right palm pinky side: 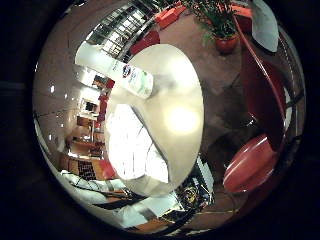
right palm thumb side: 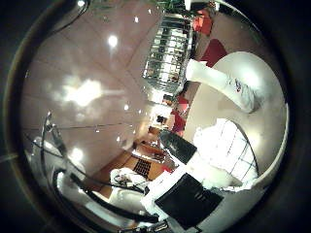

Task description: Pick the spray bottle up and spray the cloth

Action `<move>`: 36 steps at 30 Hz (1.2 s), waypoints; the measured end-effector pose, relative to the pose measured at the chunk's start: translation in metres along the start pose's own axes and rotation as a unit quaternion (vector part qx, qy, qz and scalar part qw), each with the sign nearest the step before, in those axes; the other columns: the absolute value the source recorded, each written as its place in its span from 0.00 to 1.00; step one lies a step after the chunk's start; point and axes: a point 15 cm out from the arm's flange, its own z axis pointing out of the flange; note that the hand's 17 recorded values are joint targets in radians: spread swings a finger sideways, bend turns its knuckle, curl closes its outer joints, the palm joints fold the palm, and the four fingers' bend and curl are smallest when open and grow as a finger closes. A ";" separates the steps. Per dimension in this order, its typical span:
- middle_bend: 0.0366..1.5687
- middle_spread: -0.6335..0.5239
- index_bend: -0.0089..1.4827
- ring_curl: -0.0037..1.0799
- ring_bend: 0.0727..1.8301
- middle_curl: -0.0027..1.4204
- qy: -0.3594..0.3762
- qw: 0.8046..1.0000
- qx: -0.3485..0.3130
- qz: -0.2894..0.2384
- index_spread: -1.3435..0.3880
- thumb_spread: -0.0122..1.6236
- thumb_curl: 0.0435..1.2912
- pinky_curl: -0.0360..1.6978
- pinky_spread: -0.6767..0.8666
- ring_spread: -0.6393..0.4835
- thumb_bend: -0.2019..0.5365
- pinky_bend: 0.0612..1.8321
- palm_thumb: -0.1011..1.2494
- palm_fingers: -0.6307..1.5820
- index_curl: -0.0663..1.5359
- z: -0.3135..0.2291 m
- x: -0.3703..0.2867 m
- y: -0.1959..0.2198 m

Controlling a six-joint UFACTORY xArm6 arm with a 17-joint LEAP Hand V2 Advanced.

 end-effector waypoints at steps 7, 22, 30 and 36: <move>0.13 0.60 0.11 0.25 0.15 0.26 -0.019 1.000 0.007 -0.003 0.65 0.63 0.21 0.20 0.69 0.76 0.24 0.14 0.52 0.37 0.21 0.023 0.004 -0.017; 0.13 0.63 0.11 0.24 0.15 0.25 0.002 0.998 -0.031 -0.045 0.65 0.62 0.21 0.20 0.69 0.75 0.24 0.15 0.49 0.35 0.21 0.099 -0.005 -0.053; 0.13 0.64 0.11 0.24 0.15 0.25 -0.010 0.998 -0.021 -0.053 0.66 0.62 0.21 0.20 0.69 0.76 0.24 0.15 0.50 0.35 0.21 0.119 -0.020 -0.070; 0.13 0.65 0.11 0.24 0.15 0.25 -0.012 0.999 -0.011 -0.052 0.66 0.62 0.21 0.20 0.69 0.76 0.24 0.15 0.50 0.35 0.21 0.117 -0.020 -0.075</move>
